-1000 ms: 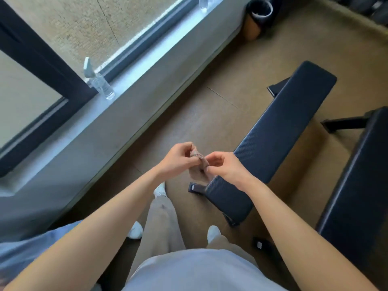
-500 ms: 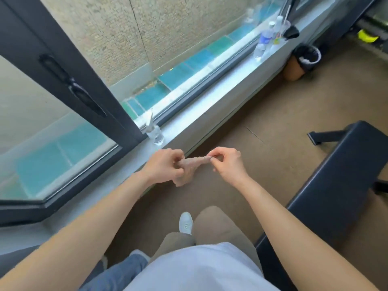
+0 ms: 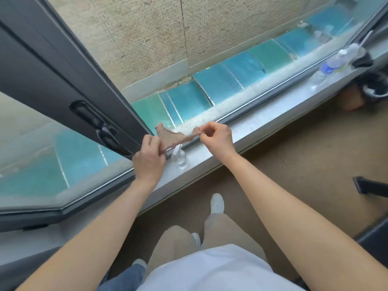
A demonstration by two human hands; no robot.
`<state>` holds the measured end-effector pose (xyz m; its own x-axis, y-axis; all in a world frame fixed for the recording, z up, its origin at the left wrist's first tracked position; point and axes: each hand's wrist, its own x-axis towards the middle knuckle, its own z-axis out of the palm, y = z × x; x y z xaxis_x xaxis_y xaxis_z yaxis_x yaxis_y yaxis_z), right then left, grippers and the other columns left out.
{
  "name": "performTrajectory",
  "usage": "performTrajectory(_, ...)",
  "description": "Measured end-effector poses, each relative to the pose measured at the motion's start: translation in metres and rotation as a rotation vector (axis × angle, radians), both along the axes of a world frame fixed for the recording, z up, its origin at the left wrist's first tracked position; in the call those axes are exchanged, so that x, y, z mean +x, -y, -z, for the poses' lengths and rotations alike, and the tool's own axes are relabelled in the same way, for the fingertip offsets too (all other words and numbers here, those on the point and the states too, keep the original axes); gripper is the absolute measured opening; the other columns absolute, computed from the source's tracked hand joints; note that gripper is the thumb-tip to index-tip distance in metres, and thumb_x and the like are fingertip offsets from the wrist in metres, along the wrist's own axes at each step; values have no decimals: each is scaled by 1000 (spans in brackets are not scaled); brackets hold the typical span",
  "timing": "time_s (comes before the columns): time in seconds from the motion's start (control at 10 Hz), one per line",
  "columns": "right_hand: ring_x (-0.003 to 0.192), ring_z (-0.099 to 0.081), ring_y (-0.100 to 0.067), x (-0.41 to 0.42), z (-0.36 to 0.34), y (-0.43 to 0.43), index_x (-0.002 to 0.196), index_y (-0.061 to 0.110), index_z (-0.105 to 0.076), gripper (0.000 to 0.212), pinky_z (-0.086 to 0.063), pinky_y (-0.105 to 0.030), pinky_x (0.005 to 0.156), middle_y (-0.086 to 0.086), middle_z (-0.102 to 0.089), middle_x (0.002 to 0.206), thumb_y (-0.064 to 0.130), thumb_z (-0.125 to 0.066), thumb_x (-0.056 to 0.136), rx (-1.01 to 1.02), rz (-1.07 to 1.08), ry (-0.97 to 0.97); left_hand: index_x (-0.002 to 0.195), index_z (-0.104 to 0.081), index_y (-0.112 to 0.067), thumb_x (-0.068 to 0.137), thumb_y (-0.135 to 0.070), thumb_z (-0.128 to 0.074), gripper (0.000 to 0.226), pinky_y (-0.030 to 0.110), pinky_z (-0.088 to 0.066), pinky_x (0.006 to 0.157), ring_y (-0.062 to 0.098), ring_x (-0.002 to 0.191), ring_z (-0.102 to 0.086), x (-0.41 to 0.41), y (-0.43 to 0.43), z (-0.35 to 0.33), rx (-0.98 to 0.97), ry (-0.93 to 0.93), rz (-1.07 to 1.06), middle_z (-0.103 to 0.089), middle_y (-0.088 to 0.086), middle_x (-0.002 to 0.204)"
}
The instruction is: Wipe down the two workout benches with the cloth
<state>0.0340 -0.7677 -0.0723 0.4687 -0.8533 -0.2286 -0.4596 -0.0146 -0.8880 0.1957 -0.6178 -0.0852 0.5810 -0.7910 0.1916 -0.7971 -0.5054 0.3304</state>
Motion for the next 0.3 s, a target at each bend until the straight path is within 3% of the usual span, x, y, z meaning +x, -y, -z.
performTrajectory(0.1,91,-72,-18,20,35,17,87,13,-73,12,-57,-30,86,0,-76,92,3,-66,85,44,-110,-102,86,-56,-5,82,4,-71,18,36,-40,50,38,59,-54,-1,7,47,127,-74,-63,-56,15,92)
performTrajectory(0.2,104,-68,-22,28,74,16,105,13,-75,20,-52,-31,95,-3,-74,106,8,-65,89,70,-336,-354,94,-62,-10,94,-8,-63,2,40,-46,68,36,85,-62,-7,2,84,371,-282,-128,-59,10,102)
performTrajectory(0.3,128,-59,-24,26,105,7,135,15,-64,43,-44,-32,109,-6,-64,138,16,-66,92,177,-541,-518,120,-68,-16,95,-20,-67,26,38,-48,91,30,116,-62,-7,-6,114,540,-447,-113,-64,5,127)
